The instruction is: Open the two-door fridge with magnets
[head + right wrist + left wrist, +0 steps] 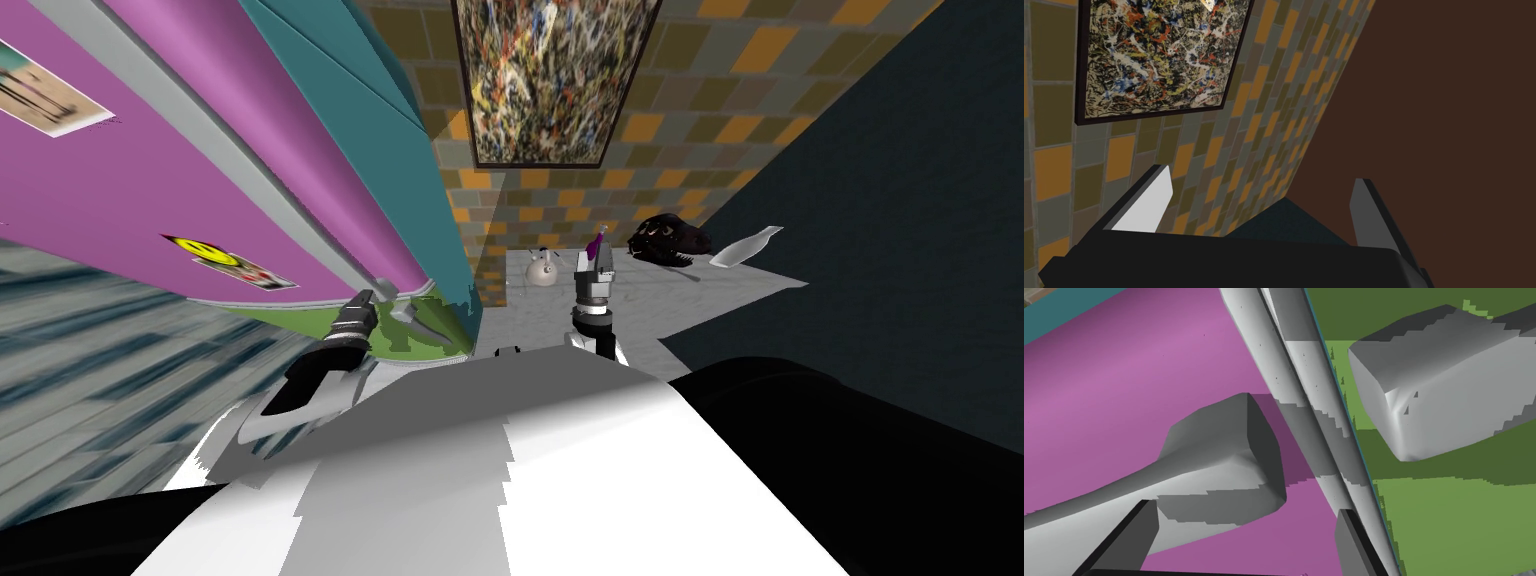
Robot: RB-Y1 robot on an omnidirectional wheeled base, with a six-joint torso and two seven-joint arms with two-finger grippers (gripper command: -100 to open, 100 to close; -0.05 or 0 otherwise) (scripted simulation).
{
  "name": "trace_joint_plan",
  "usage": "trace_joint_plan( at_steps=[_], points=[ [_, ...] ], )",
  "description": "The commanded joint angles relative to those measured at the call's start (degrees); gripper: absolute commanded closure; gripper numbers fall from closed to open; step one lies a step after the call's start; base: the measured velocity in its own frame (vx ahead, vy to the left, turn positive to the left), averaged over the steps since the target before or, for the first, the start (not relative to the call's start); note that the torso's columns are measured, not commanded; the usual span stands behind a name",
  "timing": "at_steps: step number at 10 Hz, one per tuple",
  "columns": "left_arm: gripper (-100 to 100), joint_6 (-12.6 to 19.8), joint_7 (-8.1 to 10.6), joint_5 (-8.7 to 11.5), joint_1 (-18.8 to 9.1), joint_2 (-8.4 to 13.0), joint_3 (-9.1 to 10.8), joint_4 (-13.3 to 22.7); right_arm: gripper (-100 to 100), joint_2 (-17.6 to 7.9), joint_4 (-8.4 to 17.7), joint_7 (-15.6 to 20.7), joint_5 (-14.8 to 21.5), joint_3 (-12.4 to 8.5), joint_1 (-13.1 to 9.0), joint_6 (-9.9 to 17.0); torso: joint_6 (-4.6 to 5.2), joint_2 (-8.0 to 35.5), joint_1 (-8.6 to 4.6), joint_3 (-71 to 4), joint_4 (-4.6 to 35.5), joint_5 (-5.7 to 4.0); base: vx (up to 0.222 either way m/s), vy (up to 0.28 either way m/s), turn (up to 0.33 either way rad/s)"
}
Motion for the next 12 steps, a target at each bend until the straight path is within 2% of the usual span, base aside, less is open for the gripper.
trace_joint_plan(
  at_steps=[1,2,3,5,6,8,10,11,12],
  points=[
    [-100,1.26,0.08,-0.02,0.17,0.32,0.26,-0.57,0,0.0,0.0,0.0,0.0,0.0,0.0,0.0,-0.01,0.0,-0.03,0.01,-0.01,0.0,-0.009,-0.001,0.044],
    [-100,1.59,0.12,-0.04,0.29,0.29,0.41,-0.54,0,0.0,0.0,0.0,0.0,0.0,0.0,0.0,-0.19,0.1,0.13,0.09,-0.04,0.12,-0.015,0.009,0.043],
    [100,1.65,0.14,-0.05,0.38,0.24,0.52,-0.45,0,0.0,0.0,0.0,0.0,0.0,0.0,0.0,-0.33,0.23,0.33,0.2,-0.03,0.23,-0.01,0.005,0.016],
    [100,0.19,0.01,0.78,1.42,1.64,-1.21,-1.79,0,-0.01,0.0,0.0,0.0,0.0,-0.02,0.0,-0.65,0.68,0.98,0.5,0.04,0.51,-0.155,0.163,-0.07],
    [100,0.19,0.01,0.78,1.42,1.64,-1.21,-1.79,0,-0.03,0.01,0.0,0.0,-0.02,-0.03,0.01,-0.72,1.02,1.53,0.73,0.18,0.63,-0.238,0.259,-0.052],
    [100,-1.2,-0.15,1.61,2.5,3.03,-3.02,-3.03,0,-0.03,0.02,0.0,0.0,-0.02,-0.04,0.01,-0.75,1.02,0.77,0.74,0.2,0.41,-0.32,0.272,-0.063],
    [100,-2.6,-0.3,2.45,3.58,4.43,-4.82,-4.26,0,-0.03,0.02,0.0,0.0,-0.02,-0.04,0.02,-0.74,0.73,0.73,0.57,0.12,0.4,-0.314,0.281,-0.087],
    [100,-2.6,-0.3,2.45,3.58,4.43,-4.82,-4.26,0,-0.02,0.02,0.0,0.0,-0.02,-0.03,0.01,-0.74,0.49,0.48,0.4,0.04,0.34,-0.239,0.175,-0.029],
    [100,-3.3,-0.37,2.86,4.11,5.12,-5.72,-4.88,0,-0.02,0.01,0.0,0.0,-0.01,-0.02,0.01,-0.75,0.31,0.32,0.29,-0.01,0.27,-0.241,0.19,-0.052]
  ],
)
